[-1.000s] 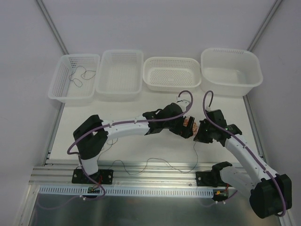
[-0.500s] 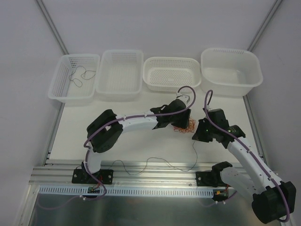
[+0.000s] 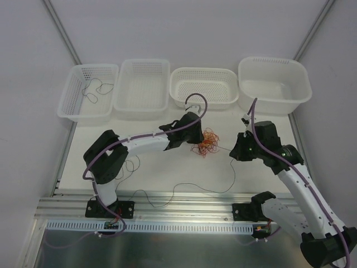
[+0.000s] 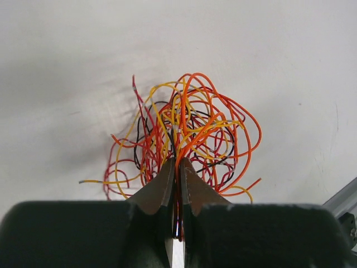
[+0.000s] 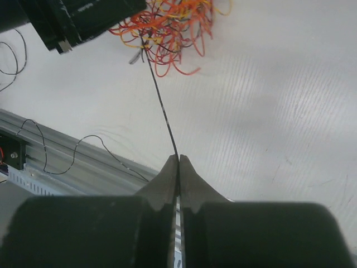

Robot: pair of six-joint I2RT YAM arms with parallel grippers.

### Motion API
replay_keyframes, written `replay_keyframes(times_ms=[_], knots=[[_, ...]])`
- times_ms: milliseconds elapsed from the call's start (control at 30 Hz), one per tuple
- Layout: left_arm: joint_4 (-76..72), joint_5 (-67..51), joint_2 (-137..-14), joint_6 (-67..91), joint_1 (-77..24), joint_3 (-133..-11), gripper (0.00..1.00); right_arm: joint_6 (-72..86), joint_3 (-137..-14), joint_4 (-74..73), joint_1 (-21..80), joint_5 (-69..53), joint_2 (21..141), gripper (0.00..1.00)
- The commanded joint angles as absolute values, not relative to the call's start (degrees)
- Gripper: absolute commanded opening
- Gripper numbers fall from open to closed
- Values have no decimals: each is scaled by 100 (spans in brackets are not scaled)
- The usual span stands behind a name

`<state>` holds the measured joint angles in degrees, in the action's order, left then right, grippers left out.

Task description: Untangle the cables

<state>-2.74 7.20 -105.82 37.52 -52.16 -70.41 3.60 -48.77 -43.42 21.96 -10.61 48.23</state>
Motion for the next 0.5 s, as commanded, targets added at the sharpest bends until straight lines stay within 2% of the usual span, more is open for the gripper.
replay_keyframes(times_ms=[0,233,467], knots=[[509,2275,-9915,3700,-4378,-6382,0,-139,-5719,-5299,2189,-660,4439,1],[1195,3093,-8553,3613,-3543,-5397,0,-395,-6757,-5651,2145,-44,4342,1],[1617,3410,-7665,3349,-2708,-4966,0,-413,-7023,-5476,2101,325,4306,1]])
